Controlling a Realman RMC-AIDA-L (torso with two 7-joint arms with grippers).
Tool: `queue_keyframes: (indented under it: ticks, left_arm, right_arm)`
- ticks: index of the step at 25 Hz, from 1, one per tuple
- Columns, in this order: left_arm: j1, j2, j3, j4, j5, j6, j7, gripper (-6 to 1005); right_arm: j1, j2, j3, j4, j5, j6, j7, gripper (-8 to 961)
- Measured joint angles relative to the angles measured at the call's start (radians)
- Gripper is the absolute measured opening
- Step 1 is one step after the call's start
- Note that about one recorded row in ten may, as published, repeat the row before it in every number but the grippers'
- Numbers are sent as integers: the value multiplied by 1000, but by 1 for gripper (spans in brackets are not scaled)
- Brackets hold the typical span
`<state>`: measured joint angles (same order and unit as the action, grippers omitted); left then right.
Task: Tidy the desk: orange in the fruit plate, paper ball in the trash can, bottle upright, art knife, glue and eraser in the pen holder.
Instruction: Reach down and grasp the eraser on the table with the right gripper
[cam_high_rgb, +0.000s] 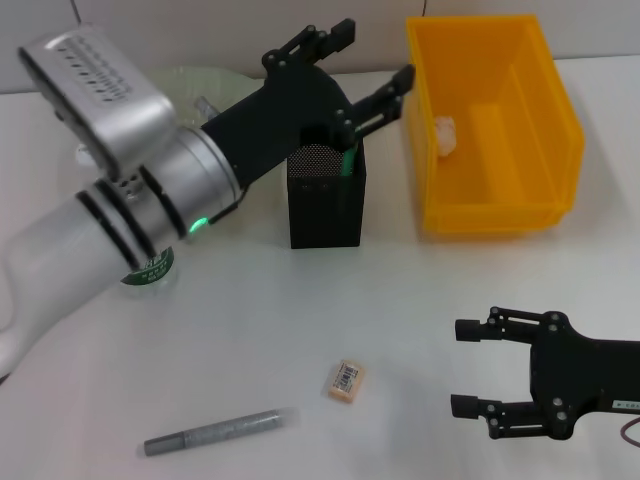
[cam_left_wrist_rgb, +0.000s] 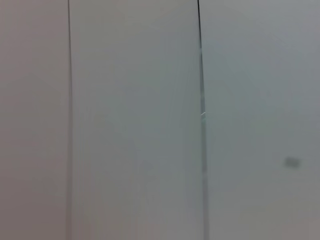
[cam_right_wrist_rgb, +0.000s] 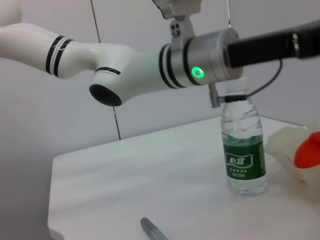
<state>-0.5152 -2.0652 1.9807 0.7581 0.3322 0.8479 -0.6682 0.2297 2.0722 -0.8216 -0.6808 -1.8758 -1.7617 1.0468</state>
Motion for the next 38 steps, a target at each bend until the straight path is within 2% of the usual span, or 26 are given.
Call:
queue_keyframes:
  ticks: [2, 3, 5, 6, 7, 8, 9, 10, 12, 16, 17, 18, 19, 20, 21, 22, 23, 24, 25, 26, 27, 28, 33, 34, 35, 38]
  left_arm:
    - [26, 3, -15, 18, 53, 49, -30, 707]
    - [67, 1, -48, 26, 127, 145, -27, 728]
    - [117, 1, -92, 31, 176, 266, -43, 769]
    - [130, 9, -107, 28, 190, 329, -81, 789]
    - [141, 29, -132, 13, 222, 431, -150, 810]
    - [141, 29, -132, 13, 222, 431, -150, 810]
    - [149, 49, -181, -29, 296, 560, -203, 810]
    - [149, 49, -181, -29, 296, 560, -203, 810]
    - [161, 57, -245, -79, 391, 654, -213, 809]
    - [190, 59, -398, -179, 618, 744, -189, 809]
    - [205, 61, -454, -223, 704, 760, -187, 809]
    - [205, 61, -454, -223, 704, 760, -187, 809]
    - [216, 63, -482, -243, 735, 770, -187, 809]
    - [225, 64, -504, -258, 752, 779, -188, 809]
    - [232, 66, -513, -264, 759, 782, -188, 808]
    - [255, 69, -534, -277, 778, 780, -190, 808]
    - [255, 69, -534, -277, 778, 780, -190, 808]
    - [267, 72, -542, -278, 798, 768, -196, 808]
    - [267, 72, -542, -278, 798, 768, -196, 808]
    - [269, 72, -545, -278, 816, 762, -203, 808]
    - [270, 73, -548, -279, 842, 754, -212, 808]
    - [270, 73, -548, -279, 842, 754, -212, 808]
    - [258, 74, -549, -271, 906, 692, -245, 807]
    - [255, 75, -549, -268, 914, 682, -251, 807]
    - [251, 76, -549, -267, 921, 678, -254, 807]
    - [241, 79, -555, -267, 950, 670, -255, 807]
  right_arm:
    - [-1, -3, 6, -1, 3, -3, 6, 792]
    - [-1, -4, 11, -2, 3, -4, 12, 792]
    - [-1, -6, 24, -3, 4, -7, 29, 792]
    - [-1, -9, 31, -4, 4, -11, 40, 792]
    - [1, -16, 49, -10, 2, -23, 68, 792]
    - [1, -16, 49, -10, 2, -23, 68, 792]
    - [2, -18, 56, -16, 1, -28, 81, 792]
    - [4, -19, 62, -27, -1, -37, 103, 792]
    - [2, -22, 65, -64, -3, -56, 148, 791]
    - [4, -29, 61, -245, -34, -112, 345, 791]
    - [23, -30, 59, -398, -80, -165, 521, 791]
    - [23, -30, 59, -398, -80, -165, 521, 791]
    - [64, -30, 57, -574, -130, -226, 713, 791]
    - [64, -30, 57, -574, -130, -226, 713, 791]
    - [92, -30, 54, -645, -157, -249, 797, 791]
    - [179, -34, 18, -810, -240, -305, 1014, 791]
    - [179, -34, 18, -810, -240, -305, 1014, 791]
    - [248, -40, -42, -898, -310, -337, 1141, 791]
    - [248, -40, -42, -898, -310, -337, 1141, 791]
    - [301, -42, -96, -941, -361, -346, 1231, 791]
    - [390, -42, -184, -962, -442, -344, 1355, 791]
    - [390, -42, -184, -962, -442, -344, 1355, 791]
    - [626, 0, -347, -812, -602, -313, 1496, 791]
    - [687, 9, -432, -718, -651, -262, 1526, 791]
    - [687, 9, -432, -718, -651, -262, 1526, 791]
    - [746, 11, -552, -606, -675, -181, 1568, 791]
